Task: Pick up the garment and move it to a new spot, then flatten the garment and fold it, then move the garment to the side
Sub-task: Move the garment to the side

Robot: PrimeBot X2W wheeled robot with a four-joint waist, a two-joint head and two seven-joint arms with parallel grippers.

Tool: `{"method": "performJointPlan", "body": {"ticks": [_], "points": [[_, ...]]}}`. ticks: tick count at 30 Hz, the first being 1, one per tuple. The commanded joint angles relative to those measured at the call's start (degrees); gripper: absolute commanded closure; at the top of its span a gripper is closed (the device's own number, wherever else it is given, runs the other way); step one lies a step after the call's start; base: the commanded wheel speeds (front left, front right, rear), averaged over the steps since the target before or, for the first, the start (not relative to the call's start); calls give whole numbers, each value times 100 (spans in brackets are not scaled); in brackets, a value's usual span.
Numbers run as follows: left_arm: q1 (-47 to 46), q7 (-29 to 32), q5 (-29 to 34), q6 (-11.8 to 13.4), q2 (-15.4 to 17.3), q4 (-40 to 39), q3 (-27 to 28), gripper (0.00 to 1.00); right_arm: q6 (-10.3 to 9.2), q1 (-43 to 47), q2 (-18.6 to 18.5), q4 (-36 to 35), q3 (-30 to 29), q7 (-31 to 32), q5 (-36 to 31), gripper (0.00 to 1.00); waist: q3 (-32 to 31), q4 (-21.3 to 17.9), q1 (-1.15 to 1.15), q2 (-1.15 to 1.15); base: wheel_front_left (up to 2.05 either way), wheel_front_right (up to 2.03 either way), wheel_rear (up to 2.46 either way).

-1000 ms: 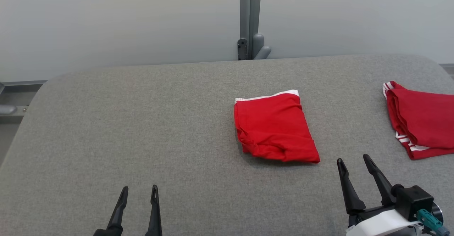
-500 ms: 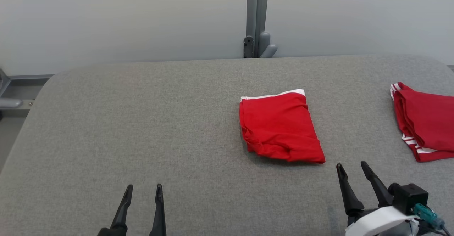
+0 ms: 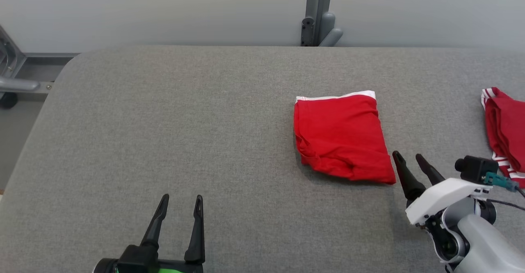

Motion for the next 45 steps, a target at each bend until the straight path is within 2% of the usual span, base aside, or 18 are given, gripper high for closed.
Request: {"method": "performJointPlan", "body": {"ticks": [1, 8, 12, 17, 24, 25, 26, 27, 29, 37, 45], "points": [[-106, -16, -6, -33, 12, 38, -11, 0, 0, -170, -86, 93, 84, 70, 180, 0, 163, 140, 0, 0, 0, 0, 0], [-387, -16, 45, -88, 12, 83, -89, 0, 0, -828, -284, 656, 375, 401, 1275, 0, 537, 345, 0, 0, 0, 0, 0], [-508, -16, 40, -117, 11, 104, -120, 0, 0, -1065, -346, 794, 456, 601, 1678, 0, 716, 415, 0, 0, 0, 0, 0], [-714, -16, -24, -148, 11, 134, -203, 0, 0, -1385, -512, 997, 617, 608, 1996, 0, 989, 539, 0, 0, 0, 0, 0], [-967, -16, -77, -136, 11, 224, -334, 0, 0, -1589, -531, 1082, 947, 710, 2396, 0, 1168, 668, 0, 0, 0, 0, 0], [-1005, -16, -76, -132, 11, 244, -362, 0, 0, -1599, -532, 1035, 1045, 683, 2503, 22, 1171, 678, 0, 0, 0, 0, 0], [-1022, -15, -76, -128, 11, 258, -370, 0, 0, -1588, -531, 1011, 1090, 679, 2569, 51, 1166, 680, 0, 0, 0, 0, 0], [-1037, -15, -76, -124, 11, 267, -377, 0, 0, -1581, -544, 987, 1146, 677, 2615, 65, 1155, 681, 0, 0, 0, 0, 0], [-1051, -15, -66, -117, 11, 281, -377, 0, 0, -1574, -584, 929, 1232, 630, 2699, 100, 1129, 674, 0, 0, 0, 0, 0], [-910, -15, 24, -116, 11, 256, -270, 0, 0, -1571, -923, 606, 1580, 378, 2870, 100, 995, 419, 0, 0, 0, 0, 0], [-867, -15, 131, -180, 11, 212, -189, 0, 0, -1768, -1426, 318, 2014, 185, 2733, 100, 991, -280, 0, 0, 0, 0, 0]]}}
